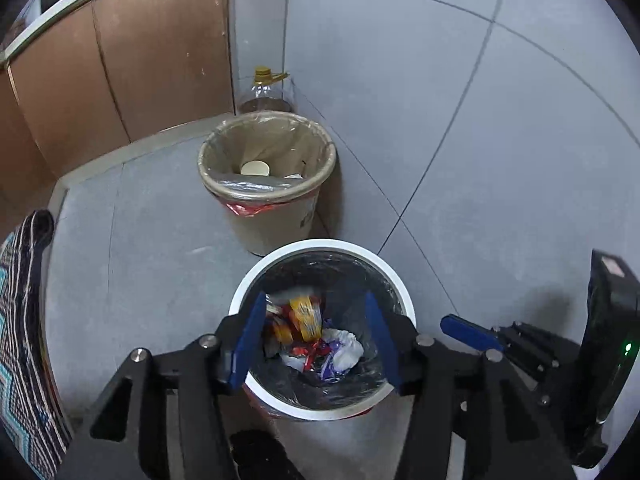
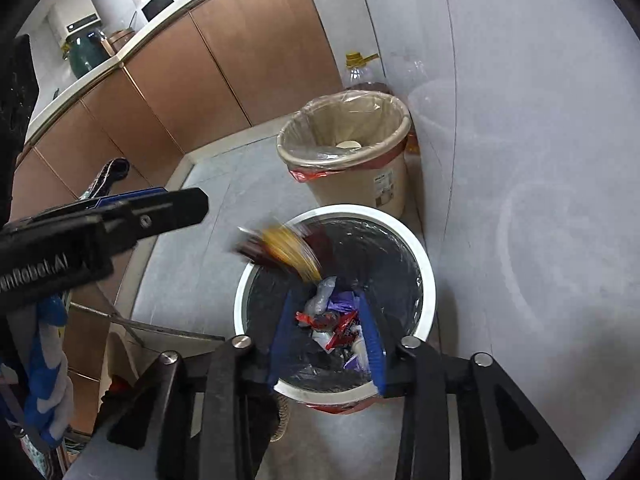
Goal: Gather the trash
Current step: 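Open both tools to drop the wrapper and tissue into the bucket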
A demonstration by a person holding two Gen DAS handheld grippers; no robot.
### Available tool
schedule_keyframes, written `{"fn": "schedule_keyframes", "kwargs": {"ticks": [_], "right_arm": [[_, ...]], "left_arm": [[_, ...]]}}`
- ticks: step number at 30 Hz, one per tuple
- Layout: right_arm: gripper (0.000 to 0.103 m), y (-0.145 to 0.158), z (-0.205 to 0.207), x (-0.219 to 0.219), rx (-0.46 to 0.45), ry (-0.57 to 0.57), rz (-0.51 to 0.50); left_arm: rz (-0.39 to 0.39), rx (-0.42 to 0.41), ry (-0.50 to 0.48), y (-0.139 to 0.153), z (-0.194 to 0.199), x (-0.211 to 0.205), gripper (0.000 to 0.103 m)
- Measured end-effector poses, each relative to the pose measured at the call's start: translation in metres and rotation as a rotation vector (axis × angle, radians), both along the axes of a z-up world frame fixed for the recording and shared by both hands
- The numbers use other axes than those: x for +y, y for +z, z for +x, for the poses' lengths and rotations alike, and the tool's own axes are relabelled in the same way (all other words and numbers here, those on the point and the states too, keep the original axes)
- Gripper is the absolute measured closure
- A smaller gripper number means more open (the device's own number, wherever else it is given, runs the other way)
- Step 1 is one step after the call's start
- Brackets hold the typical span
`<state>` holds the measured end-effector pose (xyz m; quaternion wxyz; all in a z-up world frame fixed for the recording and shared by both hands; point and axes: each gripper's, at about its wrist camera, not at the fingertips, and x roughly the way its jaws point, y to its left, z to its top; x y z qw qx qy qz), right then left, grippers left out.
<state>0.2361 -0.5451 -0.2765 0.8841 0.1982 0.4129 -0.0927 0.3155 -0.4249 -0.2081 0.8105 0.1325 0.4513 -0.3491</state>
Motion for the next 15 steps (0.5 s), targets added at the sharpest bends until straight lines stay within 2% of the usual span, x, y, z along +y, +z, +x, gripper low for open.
{"fn": "schedule_keyframes", "kwargs": {"ticks": [6,8,10,15], "right_arm": [[0.064,0.015,-0.015,0.011,-0.025,0.007,-0.004],[0.057,0.026,-0.022,0.018,-0.045,0.005,-0.010],[0.054,0.038,-0.032,0.025,-0.067,0.007,-0.015],[0.052,0.067,-0.055,0.042,-0.115,0.015,-0.040]], "left_arm": [[-0.003,-0.053,0.040,0.020,-0.009,0.021,0.052],[-0.006,-0.082,0.059,0.030,-0.017,0.032,0.052],[-0.007,-0.118,0.071,0.041,-0.026,0.040,0.052],[-0.026,-0.245,0.101,0.078,-0.060,0.076,0.042]]}}
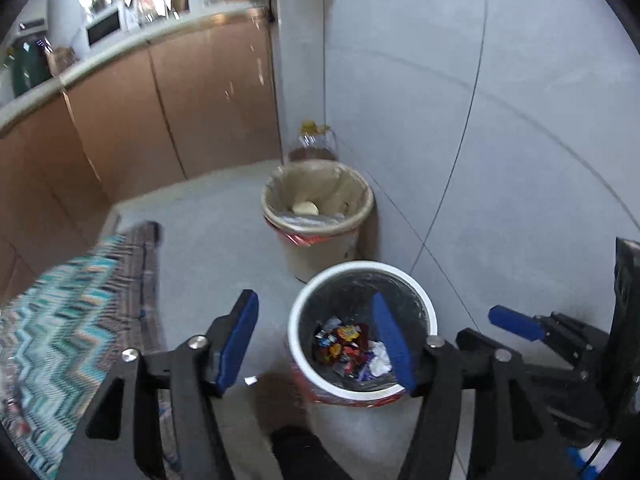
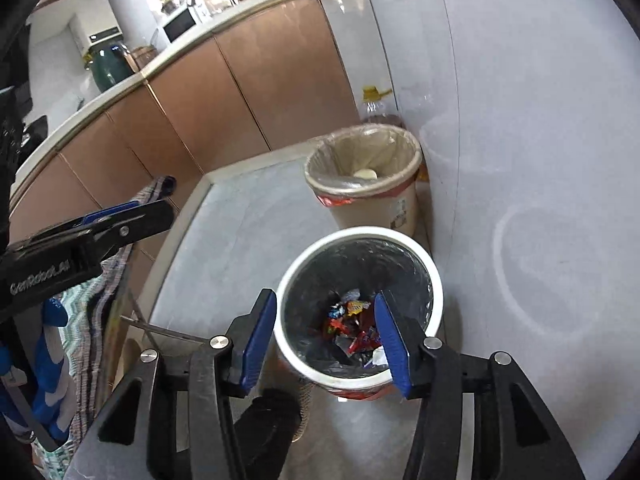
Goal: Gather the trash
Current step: 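Open both tools to drop the wrapper and tissue into the bucket, then move both open tools back over the clear bag and bottle on the rug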
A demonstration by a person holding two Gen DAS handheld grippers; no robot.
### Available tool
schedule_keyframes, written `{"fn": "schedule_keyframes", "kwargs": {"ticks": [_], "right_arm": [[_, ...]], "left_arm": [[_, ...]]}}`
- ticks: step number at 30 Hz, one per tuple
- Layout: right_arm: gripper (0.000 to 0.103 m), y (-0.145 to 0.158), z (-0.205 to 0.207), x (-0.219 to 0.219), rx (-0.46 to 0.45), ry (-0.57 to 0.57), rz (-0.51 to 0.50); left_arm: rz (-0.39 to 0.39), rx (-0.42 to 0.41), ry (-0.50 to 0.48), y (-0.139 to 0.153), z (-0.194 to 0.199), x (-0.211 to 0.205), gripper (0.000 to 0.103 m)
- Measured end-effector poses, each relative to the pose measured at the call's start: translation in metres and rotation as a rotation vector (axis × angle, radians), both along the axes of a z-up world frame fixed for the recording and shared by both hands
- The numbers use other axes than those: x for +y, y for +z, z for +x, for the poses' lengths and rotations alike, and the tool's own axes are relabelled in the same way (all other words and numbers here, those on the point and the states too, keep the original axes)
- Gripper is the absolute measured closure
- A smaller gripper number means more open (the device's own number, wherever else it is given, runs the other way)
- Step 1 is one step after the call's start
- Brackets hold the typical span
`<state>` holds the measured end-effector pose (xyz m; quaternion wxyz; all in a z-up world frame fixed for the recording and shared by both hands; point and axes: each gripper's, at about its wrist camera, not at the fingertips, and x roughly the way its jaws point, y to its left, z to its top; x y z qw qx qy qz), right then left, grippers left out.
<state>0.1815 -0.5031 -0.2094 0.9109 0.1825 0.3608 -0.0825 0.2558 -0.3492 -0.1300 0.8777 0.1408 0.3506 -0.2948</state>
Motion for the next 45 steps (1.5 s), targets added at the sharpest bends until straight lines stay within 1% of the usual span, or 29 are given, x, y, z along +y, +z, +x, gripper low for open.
{"fn": "schedule_keyframes", "kwargs": {"ticks": [2,4,8,12,15,22,25,30,32,37,39,42,45], "right_arm": [[0.050,0.013,-0.012,0.011,-0.023,0.003,-0.013],[0.050,0.026,-0.022,0.021,-0.042,0.006,-0.026],[0.049,0.050,-0.040,0.038,-0.082,0.013,-0.044],[0.047,0.072,-0.054,0.054,-0.125,0.023,-0.058],[0.046,0.091,-0.067,0.071,-0.160,0.042,-0.072],[0.045,0.134,-0.086,0.127,-0.224,0.128,-0.128],[0.040,0.150,-0.091,0.150,-0.253,0.164,-0.146],[0.040,0.168,-0.088,0.189,-0.274,0.229,-0.168],[0.040,0.173,-0.084,0.206,-0.275,0.261,-0.178],[0.040,0.184,-0.069,0.247,-0.260,0.355,-0.225],[0.040,0.189,-0.062,0.263,-0.264,0.393,-0.236],[0.038,0.196,-0.051,0.285,-0.271,0.457,-0.209],[0.037,0.201,-0.037,0.304,-0.268,0.508,-0.207]], "left_arm": [[-0.004,-0.051,0.016,0.014,-0.014,0.017,0.037],[-0.014,-0.085,0.027,0.026,-0.027,0.033,0.035],[-0.030,-0.125,0.051,0.042,-0.050,0.063,0.031],[-0.048,-0.164,0.071,0.058,-0.074,0.092,0.031],[-0.069,-0.211,0.090,0.072,-0.095,0.117,0.030],[-0.130,-0.307,0.149,0.099,-0.125,0.178,0.030],[-0.146,-0.345,0.183,0.107,-0.136,0.208,0.030],[-0.172,-0.356,0.229,0.113,-0.141,0.252,0.030],[-0.174,-0.348,0.253,0.112,-0.140,0.274,0.023],[-0.154,-0.336,0.301,0.107,-0.131,0.320,0.021],[-0.152,-0.325,0.342,0.105,-0.124,0.349,0.021],[-0.153,-0.314,0.398,0.104,-0.113,0.388,0.021],[-0.134,-0.313,0.466,0.107,-0.099,0.433,0.018]]}}
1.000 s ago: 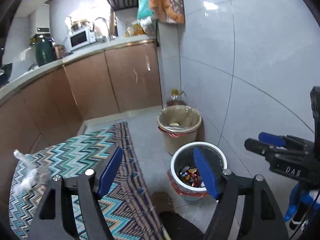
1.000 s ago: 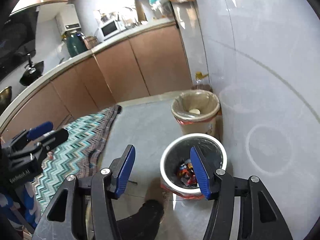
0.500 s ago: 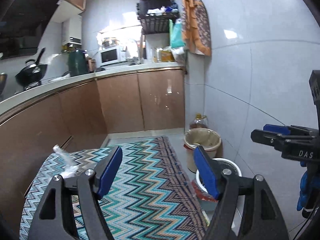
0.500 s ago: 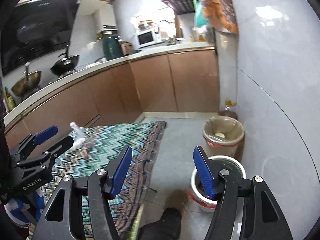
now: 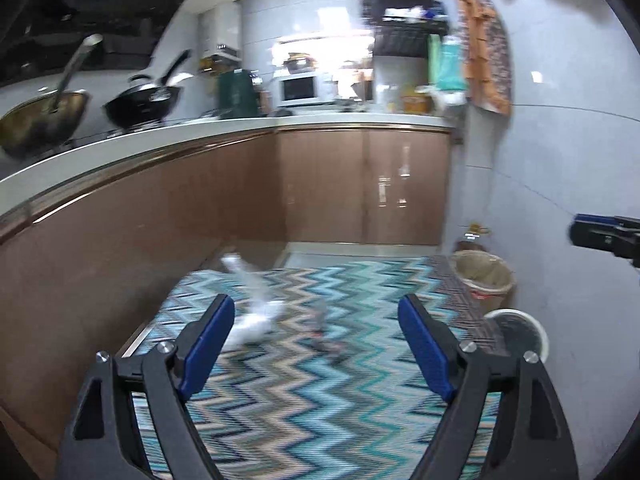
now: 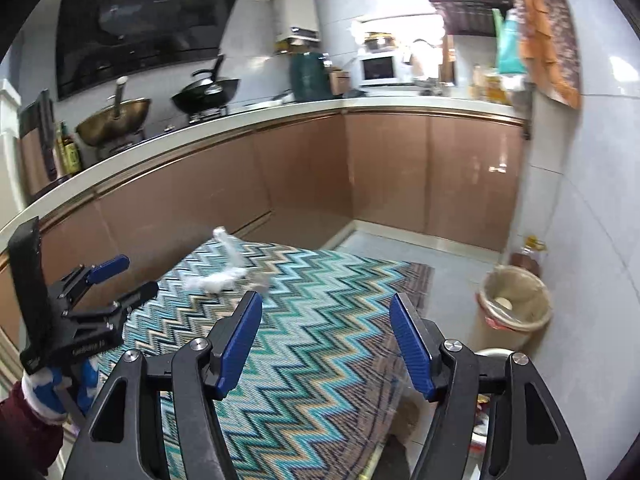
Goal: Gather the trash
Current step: 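Move both open tools back over the clear bag and bottle on the rug, then grasp the clear plastic bag with the left tool while the right tool grasps the bottle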
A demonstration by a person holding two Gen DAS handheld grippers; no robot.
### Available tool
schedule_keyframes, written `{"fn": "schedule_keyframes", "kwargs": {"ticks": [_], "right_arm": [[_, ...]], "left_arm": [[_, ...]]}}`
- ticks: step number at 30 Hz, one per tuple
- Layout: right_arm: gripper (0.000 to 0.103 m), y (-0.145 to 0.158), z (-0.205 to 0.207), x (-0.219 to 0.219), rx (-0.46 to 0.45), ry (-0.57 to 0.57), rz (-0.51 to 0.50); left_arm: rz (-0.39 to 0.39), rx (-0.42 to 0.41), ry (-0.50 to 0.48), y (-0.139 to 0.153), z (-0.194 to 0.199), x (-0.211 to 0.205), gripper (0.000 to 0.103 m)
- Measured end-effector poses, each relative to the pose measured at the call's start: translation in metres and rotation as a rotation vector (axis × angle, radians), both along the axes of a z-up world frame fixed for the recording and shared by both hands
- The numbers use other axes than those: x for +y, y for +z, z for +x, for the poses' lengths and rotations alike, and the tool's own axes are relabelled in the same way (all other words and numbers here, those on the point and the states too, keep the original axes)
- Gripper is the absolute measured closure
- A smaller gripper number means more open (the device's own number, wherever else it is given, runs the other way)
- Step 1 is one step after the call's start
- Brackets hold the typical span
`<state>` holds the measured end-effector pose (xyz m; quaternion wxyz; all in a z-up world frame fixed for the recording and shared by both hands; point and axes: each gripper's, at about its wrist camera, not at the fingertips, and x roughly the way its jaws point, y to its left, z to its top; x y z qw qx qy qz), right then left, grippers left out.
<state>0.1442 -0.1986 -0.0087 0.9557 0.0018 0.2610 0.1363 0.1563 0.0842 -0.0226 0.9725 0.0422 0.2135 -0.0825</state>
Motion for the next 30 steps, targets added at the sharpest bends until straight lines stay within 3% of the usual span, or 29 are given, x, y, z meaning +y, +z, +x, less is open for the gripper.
{"fn": "schedule_keyframes", "kwargs": {"ticks": [7,12,16,23,30], "right_arm": [[0.037,-0.003,0.049,0.055,0.049,0.130,0.026],[0.037,-0.029,0.096,0.086,0.131,0.180,0.041],[0.037,-0.058,0.126,0.109,0.198,0.206,0.033],[0.037,-0.116,0.175,0.137,0.314,0.233,0.014],[0.038,-0.162,0.208,0.159,0.395,0.258,0.012]], "left_arm": [[-0.080,0.096,0.110,-0.006,0.050,0.088,0.018],[-0.167,0.193,0.125,-0.031,0.096,0.118,0.018],[-0.186,0.256,0.094,-0.057,0.131,0.113,0.018],[-0.146,0.357,0.068,-0.114,0.202,0.087,0.018],[-0.140,0.399,0.068,-0.151,0.232,0.075,0.018]]}}
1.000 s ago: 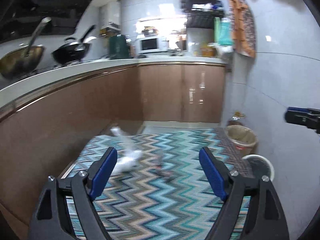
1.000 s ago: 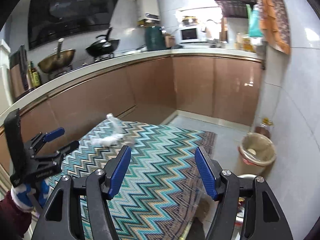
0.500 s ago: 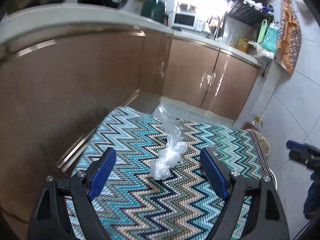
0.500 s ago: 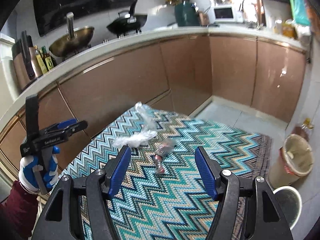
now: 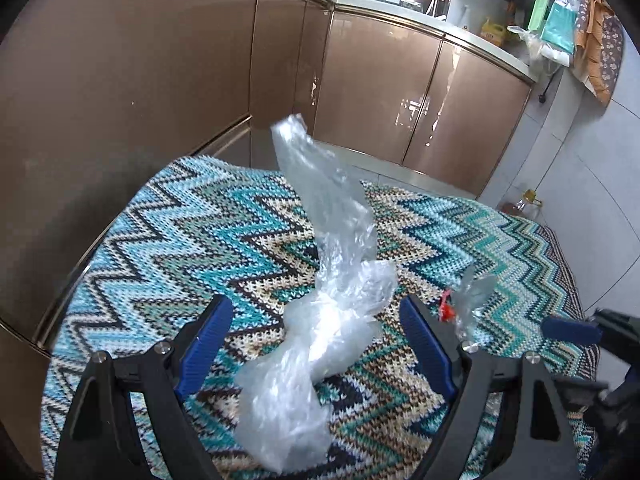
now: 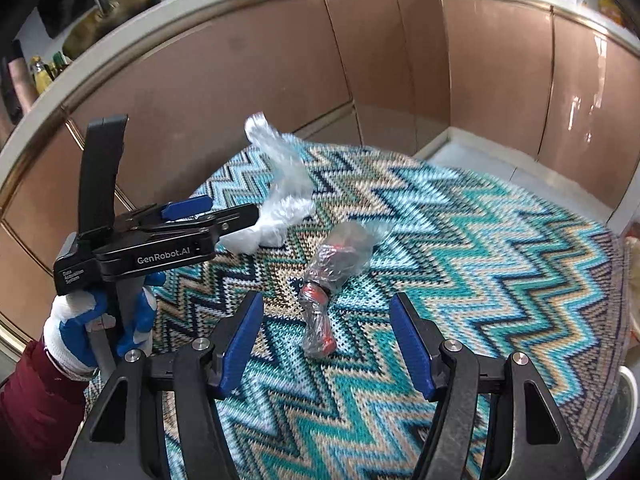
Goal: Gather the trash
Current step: 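Grasp the clear plastic bag with the left tool while the right tool grasps the bottle, then carry the clear bag and bottle over the white bucket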
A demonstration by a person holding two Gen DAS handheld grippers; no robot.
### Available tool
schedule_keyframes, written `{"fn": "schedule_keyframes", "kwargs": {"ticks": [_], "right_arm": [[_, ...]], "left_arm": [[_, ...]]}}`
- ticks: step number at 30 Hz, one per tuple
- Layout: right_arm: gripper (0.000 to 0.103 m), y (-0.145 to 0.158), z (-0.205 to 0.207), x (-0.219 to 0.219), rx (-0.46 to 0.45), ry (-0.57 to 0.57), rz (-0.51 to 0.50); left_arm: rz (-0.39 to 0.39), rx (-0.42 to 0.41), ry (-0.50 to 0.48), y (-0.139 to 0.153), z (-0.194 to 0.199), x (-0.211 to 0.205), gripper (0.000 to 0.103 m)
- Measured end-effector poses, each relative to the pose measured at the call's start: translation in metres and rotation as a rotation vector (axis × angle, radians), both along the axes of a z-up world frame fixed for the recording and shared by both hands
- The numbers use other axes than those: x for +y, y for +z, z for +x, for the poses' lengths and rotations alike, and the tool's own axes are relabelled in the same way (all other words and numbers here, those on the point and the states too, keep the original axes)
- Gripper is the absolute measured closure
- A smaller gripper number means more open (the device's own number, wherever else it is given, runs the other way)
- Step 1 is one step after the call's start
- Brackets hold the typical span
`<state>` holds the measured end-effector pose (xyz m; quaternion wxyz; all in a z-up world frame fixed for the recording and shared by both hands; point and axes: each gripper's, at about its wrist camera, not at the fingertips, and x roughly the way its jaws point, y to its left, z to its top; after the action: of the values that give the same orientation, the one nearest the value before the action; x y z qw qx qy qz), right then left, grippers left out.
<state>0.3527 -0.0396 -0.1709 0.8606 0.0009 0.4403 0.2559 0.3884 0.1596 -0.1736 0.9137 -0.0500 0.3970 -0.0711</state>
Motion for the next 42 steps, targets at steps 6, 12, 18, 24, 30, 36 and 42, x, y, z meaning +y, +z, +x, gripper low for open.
{"fn": "schedule_keyframes", "kwargs": {"ticks": [6,12,18,24,30,36,42], "right_arm": [[0.043,-0.030,0.014,0.018,0.048,0.029,0.004],[0.065,-0.046,0.014,0.027,0.065,0.050,-0.009],[0.089,-0.043,0.003,0.024,0.053,0.059,-0.006],[0.090,-0.029,-0.022,0.014,0.028,0.060,0.013],[0.090,-0.008,-0.054,0.000,-0.009,0.043,0.041],[0.090,0.018,-0.091,-0.018,-0.071,0.015,0.048],[0.090,0.043,-0.120,-0.036,-0.130,-0.019,0.063]], "left_arm": [[-0.027,0.038,0.008,-0.022,0.007,0.006,0.042],[-0.059,0.046,0.010,-0.030,0.006,0.011,0.062],[-0.047,0.041,0.014,-0.026,-0.011,0.008,0.065],[-0.015,0.007,0.039,-0.010,-0.041,0.006,0.065],[0.056,-0.074,0.046,0.021,-0.081,-0.007,0.065],[0.103,-0.157,0.015,0.051,-0.129,-0.028,0.065],[0.145,-0.209,-0.009,0.073,-0.165,-0.049,0.065]]}}
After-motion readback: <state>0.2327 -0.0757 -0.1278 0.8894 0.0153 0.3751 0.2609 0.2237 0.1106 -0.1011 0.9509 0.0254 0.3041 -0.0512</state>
